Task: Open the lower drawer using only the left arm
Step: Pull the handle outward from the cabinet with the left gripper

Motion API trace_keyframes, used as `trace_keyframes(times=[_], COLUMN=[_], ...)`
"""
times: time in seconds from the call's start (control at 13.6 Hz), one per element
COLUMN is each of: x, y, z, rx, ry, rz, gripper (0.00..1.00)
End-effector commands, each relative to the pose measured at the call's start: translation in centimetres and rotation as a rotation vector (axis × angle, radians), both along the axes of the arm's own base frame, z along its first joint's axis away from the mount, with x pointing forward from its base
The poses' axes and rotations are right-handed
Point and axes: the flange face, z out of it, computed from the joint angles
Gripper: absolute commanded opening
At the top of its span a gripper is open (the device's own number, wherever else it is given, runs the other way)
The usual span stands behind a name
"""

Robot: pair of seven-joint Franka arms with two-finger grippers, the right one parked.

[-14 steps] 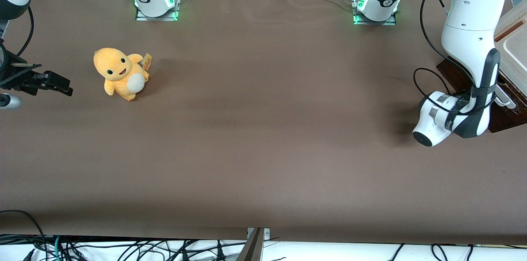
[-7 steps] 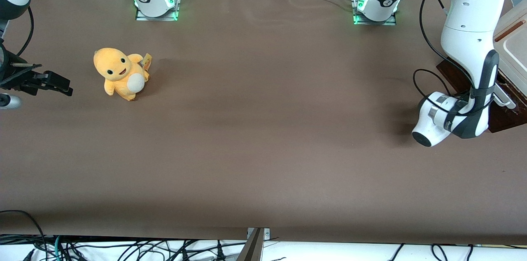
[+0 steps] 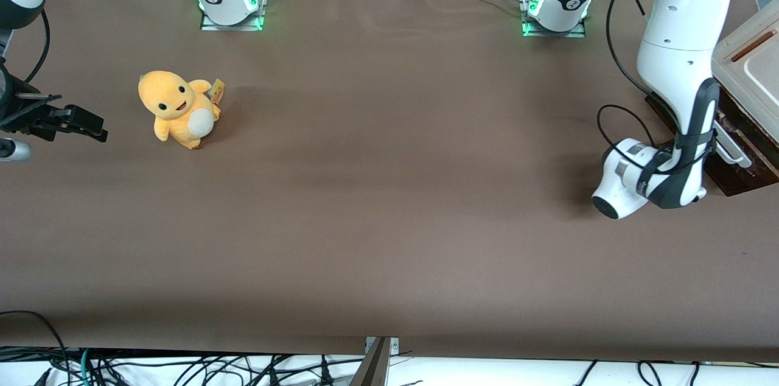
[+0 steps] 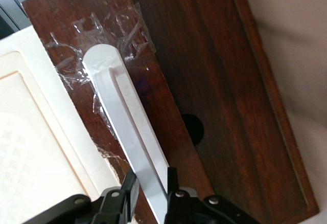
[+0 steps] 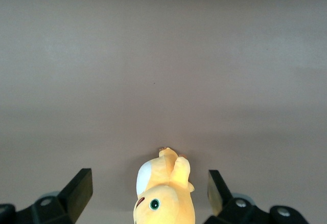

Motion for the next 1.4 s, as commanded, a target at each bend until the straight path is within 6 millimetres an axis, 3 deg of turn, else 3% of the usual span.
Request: trace_keyframes(times=[0.0,0.15,0.52,0.59,0.66,0.74,1.03,1.33], x=[1.6,1.6,2.6,2.7,2.8,3.0,4.1,6.9], y=[-2.5,-3.9,-5.1,-5.1,-5.3,-5.3,-5.9,-6.8], z=[0.1,0.0,0.9,1.1,1.3,1.7,3.9,10.3], rx=[-0.020,-0.036,-0.074,-0.093,-0.099,-0.102,-0.174,-0.475], ry=[0.025,0.023,0.022,0.039,0.043,0.033,-0.034,-0.193], rz=[-0.008,-0.010,-0.015,-0.014,-0.018,-0.015,0.041,0.217], gripper=[0.18,0.18,0.21,0.33,0.61,1.00,1.00,1.00])
